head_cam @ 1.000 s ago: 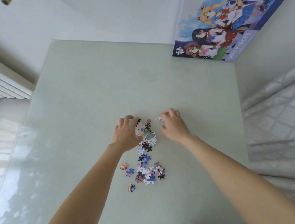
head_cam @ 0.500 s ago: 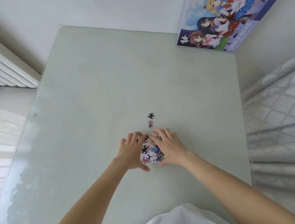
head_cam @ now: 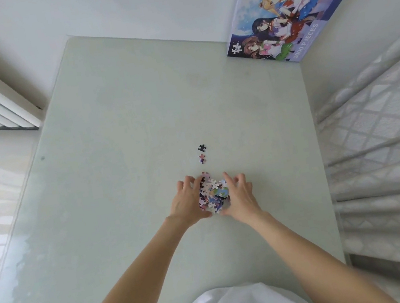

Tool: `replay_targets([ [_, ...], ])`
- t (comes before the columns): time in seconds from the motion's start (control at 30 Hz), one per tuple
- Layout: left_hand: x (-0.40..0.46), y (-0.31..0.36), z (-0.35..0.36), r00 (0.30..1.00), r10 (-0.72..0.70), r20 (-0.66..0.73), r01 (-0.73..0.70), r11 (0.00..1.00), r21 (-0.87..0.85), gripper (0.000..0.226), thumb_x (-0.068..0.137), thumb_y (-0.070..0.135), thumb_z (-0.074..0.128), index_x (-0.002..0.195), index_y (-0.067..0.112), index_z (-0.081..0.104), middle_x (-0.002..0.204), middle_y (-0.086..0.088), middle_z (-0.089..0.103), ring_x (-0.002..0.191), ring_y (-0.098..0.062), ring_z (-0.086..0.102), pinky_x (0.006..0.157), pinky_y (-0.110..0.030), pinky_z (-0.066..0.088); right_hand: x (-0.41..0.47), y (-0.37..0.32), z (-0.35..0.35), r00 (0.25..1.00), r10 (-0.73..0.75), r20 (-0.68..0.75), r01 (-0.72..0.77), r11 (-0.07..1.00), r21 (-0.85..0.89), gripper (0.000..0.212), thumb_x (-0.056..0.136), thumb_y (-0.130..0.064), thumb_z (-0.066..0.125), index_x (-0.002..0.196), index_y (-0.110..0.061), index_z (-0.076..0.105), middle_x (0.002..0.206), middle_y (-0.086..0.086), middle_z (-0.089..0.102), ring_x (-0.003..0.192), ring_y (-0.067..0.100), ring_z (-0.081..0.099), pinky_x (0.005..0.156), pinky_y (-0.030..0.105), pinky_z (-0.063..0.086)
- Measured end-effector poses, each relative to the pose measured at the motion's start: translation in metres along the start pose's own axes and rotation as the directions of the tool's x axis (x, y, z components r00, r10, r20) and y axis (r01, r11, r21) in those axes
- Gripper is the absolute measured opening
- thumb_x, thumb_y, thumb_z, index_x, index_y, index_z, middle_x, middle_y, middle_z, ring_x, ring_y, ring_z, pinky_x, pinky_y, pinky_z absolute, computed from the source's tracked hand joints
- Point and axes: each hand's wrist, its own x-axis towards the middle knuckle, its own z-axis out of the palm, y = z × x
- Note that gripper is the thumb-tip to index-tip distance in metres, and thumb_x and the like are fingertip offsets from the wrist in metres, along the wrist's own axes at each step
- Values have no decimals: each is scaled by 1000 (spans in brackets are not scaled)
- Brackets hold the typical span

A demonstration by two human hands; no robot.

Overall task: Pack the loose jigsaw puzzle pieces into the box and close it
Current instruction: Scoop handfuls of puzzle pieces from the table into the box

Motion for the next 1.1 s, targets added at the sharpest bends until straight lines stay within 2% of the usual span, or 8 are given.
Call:
replay_targets([
  [0.17,8,11,-1,1000,-22,6,22,1000,-6,92,64,37,80,139,21,30,127,-4,36,113,-23,37,89,-31,45,12,-13,3,993,-106,52,106,994,17,96,71,-19,79,146,-19,19,126,10,31,112,31,41,96,37,42],
  [0.27,9,10,-1,1000,-22,-9,22,1000,-19,76,68,34,78,132,19,39,124,-4,40,112,-22,40,89,-31,44,16,-9,0,986,-157,58,159,987,-23,84,71,-25,79,140,-19,31,123,7,38,113,28,44,93,36,43],
  [0.43,9,8,4,1000,-2,-3,2,1000,-28,59,74,35,73,122,16,46,117,-3,49,108,-22,45,85,-27,39,20,-4,-4,978,-209,11,207,961,-182,72,70,-41,77,127,-16,42,120,6,39,109,25,37,88,36,44],
  [0.63,11,9,4,1000,-2,4,2,999,-54,49,75,30,73,116,14,50,112,-6,52,103,-24,49,79,-24,35,23,-5,-5,980,-189,62,196,973,-124,61,68,-36,79,111,-8,44,115,6,42,105,24,40,82,36,45],
  [0.8,9,11,4,1000,-21,6,21,996,-92,51,73,26,75,114,11,48,111,-7,51,103,-25,49,77,-23,34,18,-5,-3,979,-191,77,193,981,-24,62,73,-25,77,122,-12,40,118,8,50,111,27,46,86,41,45],
  [0.93,8,13,3,999,-48,8,49,989,-142,44,71,20,74,105,10,47,103,-8,56,92,-27,55,70,-25,36,15,-3,0,978,-202,56,202,979,-9,47,76,-21,74,114,-12,49,111,9,48,107,28,47,83,36,43],
  [1.0,8,13,2,998,-54,23,57,986,-159,44,73,18,72,109,10,47,104,-9,57,88,-29,58,70,-28,40,14,-3,0,979,-199,49,199,980,-2,46,75,-21,75,113,-8,51,112,10,46,105,28,48,84,36,43],
  [1.1,7,13,2,997,-55,49,61,991,-120,47,77,25,71,117,11,49,107,-9,56,94,-29,57,74,-29,39,14,-3,-2,977,-206,52,206,979,0,47,74,-21,75,111,-6,50,114,10,49,104,28,51,82,34,41],
])
